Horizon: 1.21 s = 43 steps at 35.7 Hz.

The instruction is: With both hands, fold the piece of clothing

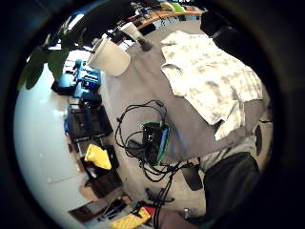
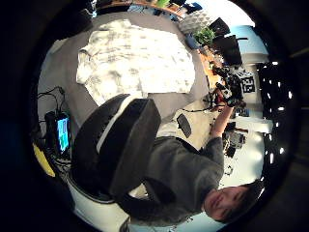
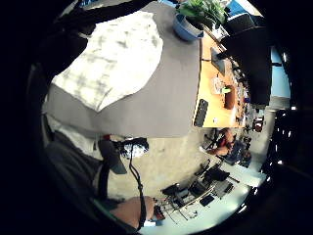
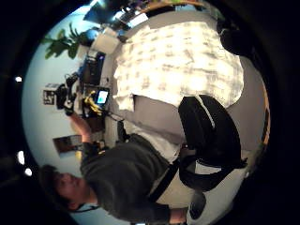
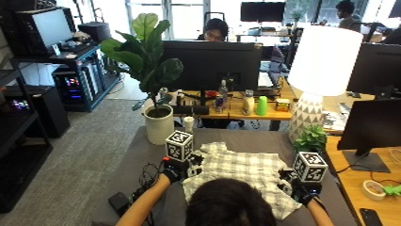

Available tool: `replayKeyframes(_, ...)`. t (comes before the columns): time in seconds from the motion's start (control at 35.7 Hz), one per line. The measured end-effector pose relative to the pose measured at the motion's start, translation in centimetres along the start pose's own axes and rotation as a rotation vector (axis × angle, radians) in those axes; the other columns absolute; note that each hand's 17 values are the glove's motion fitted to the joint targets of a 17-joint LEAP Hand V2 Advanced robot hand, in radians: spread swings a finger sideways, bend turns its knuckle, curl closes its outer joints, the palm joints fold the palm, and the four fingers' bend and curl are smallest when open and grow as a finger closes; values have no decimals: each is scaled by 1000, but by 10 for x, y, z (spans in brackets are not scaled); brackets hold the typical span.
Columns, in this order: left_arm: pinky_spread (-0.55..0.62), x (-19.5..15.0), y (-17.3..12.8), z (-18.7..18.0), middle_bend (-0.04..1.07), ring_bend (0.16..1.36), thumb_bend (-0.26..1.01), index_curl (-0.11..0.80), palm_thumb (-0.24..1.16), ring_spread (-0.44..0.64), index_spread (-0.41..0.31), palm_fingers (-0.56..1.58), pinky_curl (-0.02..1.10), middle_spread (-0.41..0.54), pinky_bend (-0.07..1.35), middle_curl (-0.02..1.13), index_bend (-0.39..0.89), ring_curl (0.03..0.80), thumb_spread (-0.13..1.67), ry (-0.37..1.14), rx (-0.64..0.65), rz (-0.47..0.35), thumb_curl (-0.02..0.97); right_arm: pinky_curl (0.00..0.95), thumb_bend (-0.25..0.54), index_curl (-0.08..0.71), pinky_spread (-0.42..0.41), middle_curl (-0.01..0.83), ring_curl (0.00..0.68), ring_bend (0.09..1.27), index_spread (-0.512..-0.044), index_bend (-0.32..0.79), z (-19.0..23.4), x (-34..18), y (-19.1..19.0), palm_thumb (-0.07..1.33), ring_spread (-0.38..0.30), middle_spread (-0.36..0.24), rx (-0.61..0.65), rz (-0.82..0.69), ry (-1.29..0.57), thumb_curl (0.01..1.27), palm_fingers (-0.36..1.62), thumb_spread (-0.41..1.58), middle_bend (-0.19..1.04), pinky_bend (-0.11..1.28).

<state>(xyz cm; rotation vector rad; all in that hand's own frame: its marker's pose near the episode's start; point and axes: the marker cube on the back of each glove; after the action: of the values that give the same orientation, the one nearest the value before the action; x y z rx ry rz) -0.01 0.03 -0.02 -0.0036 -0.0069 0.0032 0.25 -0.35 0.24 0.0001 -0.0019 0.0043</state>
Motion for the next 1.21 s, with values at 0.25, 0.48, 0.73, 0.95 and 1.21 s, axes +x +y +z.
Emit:
replayKeyframes(0.25,146,-1,-3,7,141,497,-3,193,63,78,-82,481,176,49,292,126,270,206,781,-9,-6,7,66,176,350,206,137,187,212,428,-215,180,6,5,-9,534,-9,-17,12,-9,-1,118,697,880,283,299)
replayKeyframes(0.48,176,0,-7,27,135,510,-16,255,59,94,-92,443,223,62,300,157,242,240,943,11,-86,15,107,220,331,249,157,243,249,411,-244,158,8,6,-7,554,-11,-19,-35,3,10,145,691,1098,261,284)
replayKeyframes(0.73,190,31,-22,120,141,557,-23,264,49,128,-53,342,276,92,364,180,108,274,963,-42,-320,102,153,257,290,271,165,289,280,404,-255,141,25,5,-4,568,-12,-20,-80,14,24,171,678,1202,238,275)
replayKeyframes(0.95,265,36,-37,207,166,685,-19,187,74,234,50,124,332,216,514,189,11,315,893,-140,-394,88,201,282,238,279,167,320,300,396,-260,134,42,4,-4,570,-9,-20,-127,15,33,191,666,1227,226,272)
replayKeyframes(1.21,-122,34,-68,215,363,732,186,172,488,-116,-53,835,339,-47,627,259,143,302,1095,-235,-115,73,314,303,187,284,169,345,319,391,-262,135,57,-2,-8,582,-8,-17,-174,3,41,209,659,1237,206,268)
